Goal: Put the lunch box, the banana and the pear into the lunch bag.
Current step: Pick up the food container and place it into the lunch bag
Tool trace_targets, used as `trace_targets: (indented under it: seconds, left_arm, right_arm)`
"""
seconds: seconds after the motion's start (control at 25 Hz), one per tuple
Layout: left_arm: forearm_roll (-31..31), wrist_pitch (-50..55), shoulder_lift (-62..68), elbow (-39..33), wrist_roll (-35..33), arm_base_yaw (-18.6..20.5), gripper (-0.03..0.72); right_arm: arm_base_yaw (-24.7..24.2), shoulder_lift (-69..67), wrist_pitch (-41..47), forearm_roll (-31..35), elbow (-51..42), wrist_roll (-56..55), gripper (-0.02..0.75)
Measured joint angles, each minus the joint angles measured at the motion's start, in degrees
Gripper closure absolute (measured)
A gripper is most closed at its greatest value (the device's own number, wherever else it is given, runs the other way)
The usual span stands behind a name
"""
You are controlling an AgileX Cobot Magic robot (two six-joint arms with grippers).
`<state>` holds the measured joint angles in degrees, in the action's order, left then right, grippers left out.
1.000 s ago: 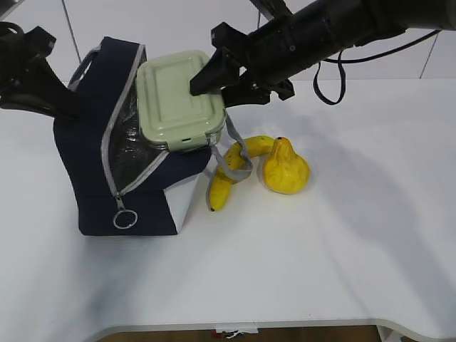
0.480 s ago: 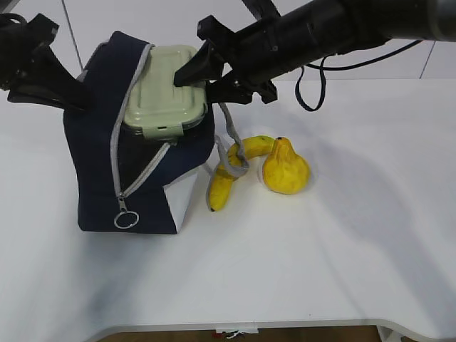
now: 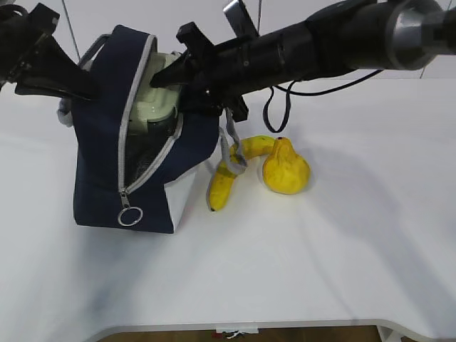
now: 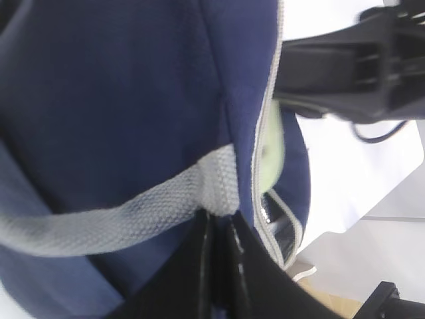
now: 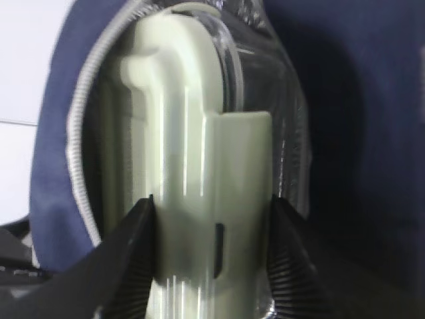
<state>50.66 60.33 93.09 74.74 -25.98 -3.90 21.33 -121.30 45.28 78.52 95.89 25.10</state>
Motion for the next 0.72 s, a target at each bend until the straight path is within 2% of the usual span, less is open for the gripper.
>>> trace_targets:
  seconds: [0.36,0.56,0.72]
  left_arm:
    - [-0.7,0.0,0.0,0.0,-0.9,0.0,0.693]
    - [-7.3,0.0,0.4,0.0,-0.9,0.0,0.693]
    - [-8.7,0.1,1.9,0.0,-1.0,0.0,0.694]
  right_arm:
    - [1.9,-4.7,-2.6,1.1,0.0,0.0,0.361]
    - [2.0,-5.6,-5.3,-2.4,0.1,0.1,0.361]
    - [2.0,-5.7,-6.5,-3.5,0.2,0.1,0.361]
